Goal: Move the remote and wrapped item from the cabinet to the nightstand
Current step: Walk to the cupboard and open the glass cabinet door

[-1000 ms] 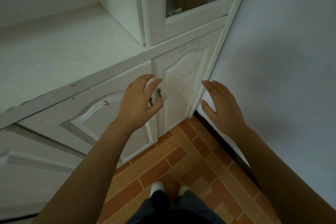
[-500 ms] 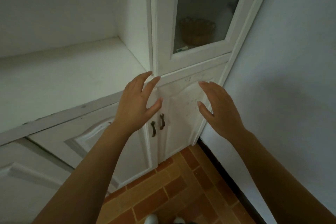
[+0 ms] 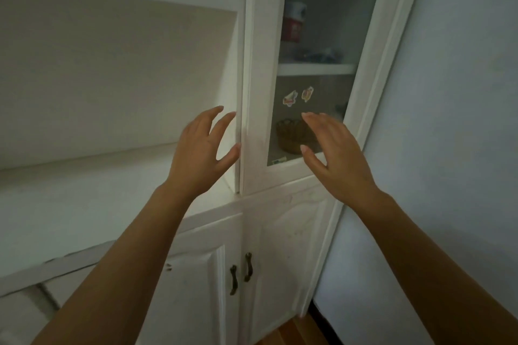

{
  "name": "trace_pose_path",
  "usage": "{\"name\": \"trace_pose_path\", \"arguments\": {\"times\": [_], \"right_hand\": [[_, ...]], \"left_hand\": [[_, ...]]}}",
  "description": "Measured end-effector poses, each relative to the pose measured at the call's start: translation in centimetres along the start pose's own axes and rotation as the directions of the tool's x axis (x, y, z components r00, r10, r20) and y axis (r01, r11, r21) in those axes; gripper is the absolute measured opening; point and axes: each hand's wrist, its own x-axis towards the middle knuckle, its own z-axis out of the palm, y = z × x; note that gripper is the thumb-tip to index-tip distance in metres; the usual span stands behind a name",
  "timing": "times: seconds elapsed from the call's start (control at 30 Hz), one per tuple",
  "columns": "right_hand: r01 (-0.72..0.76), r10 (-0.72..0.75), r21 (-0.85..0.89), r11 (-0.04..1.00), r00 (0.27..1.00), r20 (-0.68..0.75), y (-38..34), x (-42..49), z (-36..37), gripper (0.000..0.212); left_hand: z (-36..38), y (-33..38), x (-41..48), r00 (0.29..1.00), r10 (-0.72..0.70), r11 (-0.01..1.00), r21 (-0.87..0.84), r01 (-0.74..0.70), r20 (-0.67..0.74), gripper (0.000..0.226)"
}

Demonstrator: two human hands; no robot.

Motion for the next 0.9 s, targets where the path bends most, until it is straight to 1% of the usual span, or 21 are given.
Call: {"name": "trace_pose_path", "arguments": {"times": [0.23, 0.37, 0.47, 0.6, 0.67, 0.73, 0.8, 0.9], "right_hand": [[0.063, -0.062, 0.001, 0.998, 0.995, -0.081, -0.1, 3.3, -0.8, 0.049], [0.081, -0.082, -0.005, 0.997, 0.995, -0.065, 0.2, 4.2, -0.1, 0.05], [0.069, -0.069, -0.008, 0.998, 0.996, -0.05, 0.4, 5.2, 0.5, 0.051], [0.044, -0.044, 0.008, 0.999, 0.999, -0.025, 0.3, 7.2, 1.2, 0.053], [0.035, -0.035, 0.008, 0.999, 0.999, -0.01, 0.3, 8.4, 1.6, 0.052], [0.042, -0.042, 0.001, 0.999, 0.999, 0.006, 0.3, 9.5, 2.0, 0.052], [0.042, -0.042, -0.025, 0.999, 0.999, 0.015, 0.3, 10.2, 2.4, 0.053], [0.014, -0.013, -0.064, 0.998, 1.0, 0.023, 0.1, 11.0, 3.2, 0.058]], "left_hand": [[-0.9, -1.6, 2.5, 0.999, 0.009, 0.999, 0.051, -0.007, -0.04, 0.06], [-0.4, -2.3, 3.3, 0.998, 0.027, 0.999, 0.044, -0.024, -0.063, 0.062], [0.3, -3.1, 4.0, 0.998, 0.004, 0.999, 0.033, -0.002, -0.063, 0.064], [1.8, -4.2, 5.9, 0.999, -0.033, 0.999, -0.035, 0.032, -0.042, 0.057], [2.6, -4.8, 7.0, 0.999, -0.037, 0.998, -0.055, 0.036, -0.018, 0.058], [3.4, -5.4, 7.8, 1.0, -0.026, 0.997, -0.075, 0.027, 0.006, 0.061], [4.2, -6.0, 8.3, 0.999, 0.001, 0.996, -0.094, 0.002, 0.032, 0.068], [5.4, -6.7, 8.6, 0.998, 0.034, 0.986, -0.162, -0.026, 0.045, 0.076]]}}
